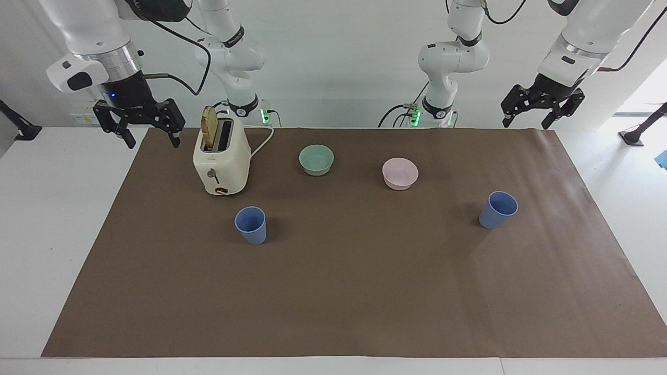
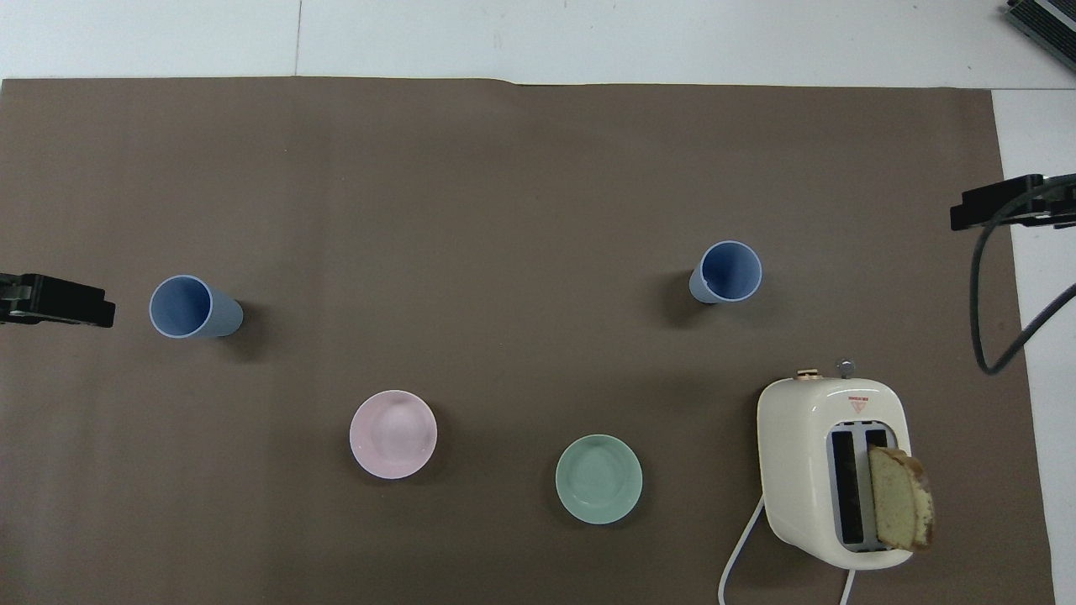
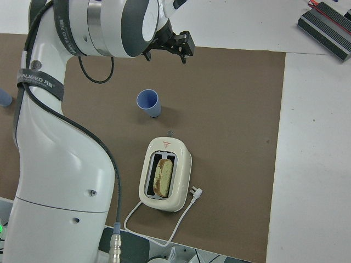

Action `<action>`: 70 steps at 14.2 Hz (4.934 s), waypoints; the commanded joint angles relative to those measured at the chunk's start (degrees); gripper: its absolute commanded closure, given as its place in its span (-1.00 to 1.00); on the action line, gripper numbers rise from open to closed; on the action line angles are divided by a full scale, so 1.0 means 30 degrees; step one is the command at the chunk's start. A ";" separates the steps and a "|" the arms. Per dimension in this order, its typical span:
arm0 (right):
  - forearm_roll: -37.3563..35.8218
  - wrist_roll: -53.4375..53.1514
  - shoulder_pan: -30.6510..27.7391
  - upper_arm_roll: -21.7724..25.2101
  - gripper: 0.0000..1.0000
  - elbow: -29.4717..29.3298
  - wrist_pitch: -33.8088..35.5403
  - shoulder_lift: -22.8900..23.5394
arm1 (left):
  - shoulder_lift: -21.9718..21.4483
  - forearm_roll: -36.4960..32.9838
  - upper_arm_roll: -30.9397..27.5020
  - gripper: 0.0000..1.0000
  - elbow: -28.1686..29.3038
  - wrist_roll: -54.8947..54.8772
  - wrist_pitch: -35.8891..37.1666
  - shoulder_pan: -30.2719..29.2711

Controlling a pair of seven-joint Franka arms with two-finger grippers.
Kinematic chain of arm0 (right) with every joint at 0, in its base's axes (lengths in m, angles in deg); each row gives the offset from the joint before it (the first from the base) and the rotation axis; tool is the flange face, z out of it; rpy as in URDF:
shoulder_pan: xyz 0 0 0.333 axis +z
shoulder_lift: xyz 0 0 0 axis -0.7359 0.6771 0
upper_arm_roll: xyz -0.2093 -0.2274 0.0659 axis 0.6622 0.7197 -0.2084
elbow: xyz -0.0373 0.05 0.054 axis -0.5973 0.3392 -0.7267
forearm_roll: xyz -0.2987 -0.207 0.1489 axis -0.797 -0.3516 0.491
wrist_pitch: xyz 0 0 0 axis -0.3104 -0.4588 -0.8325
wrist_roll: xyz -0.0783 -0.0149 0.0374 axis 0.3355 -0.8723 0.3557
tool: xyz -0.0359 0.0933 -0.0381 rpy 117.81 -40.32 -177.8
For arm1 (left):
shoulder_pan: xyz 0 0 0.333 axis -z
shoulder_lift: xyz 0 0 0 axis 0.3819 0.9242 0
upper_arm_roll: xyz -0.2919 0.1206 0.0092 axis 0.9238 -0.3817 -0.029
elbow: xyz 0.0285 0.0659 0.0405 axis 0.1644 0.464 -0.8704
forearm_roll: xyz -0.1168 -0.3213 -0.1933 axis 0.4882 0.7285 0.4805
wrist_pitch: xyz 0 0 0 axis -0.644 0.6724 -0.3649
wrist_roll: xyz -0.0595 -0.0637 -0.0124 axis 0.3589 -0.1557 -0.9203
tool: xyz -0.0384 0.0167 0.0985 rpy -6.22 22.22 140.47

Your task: Stack blue cups with both arms

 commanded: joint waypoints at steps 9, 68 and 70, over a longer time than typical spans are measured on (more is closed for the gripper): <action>0.0377 0.0146 -0.0189 -0.0085 -1.00 0.0477 0.0083 -0.0427 | -0.0452 0.0229 -0.0291 -1.00 0.1628 0.0081 -0.1692 -0.0908; 0.0377 0.0146 -0.0189 -0.0085 -1.00 0.0477 0.0113 -0.0427 | 0.7397 0.1020 0.2375 1.00 0.4326 1.6546 -1.3498 0.7262; 0.0377 0.0117 -0.0189 -0.0056 -1.00 0.0506 0.0142 -0.0427 | 0.7517 0.1020 0.2375 1.00 0.4326 1.6517 -1.3854 0.7262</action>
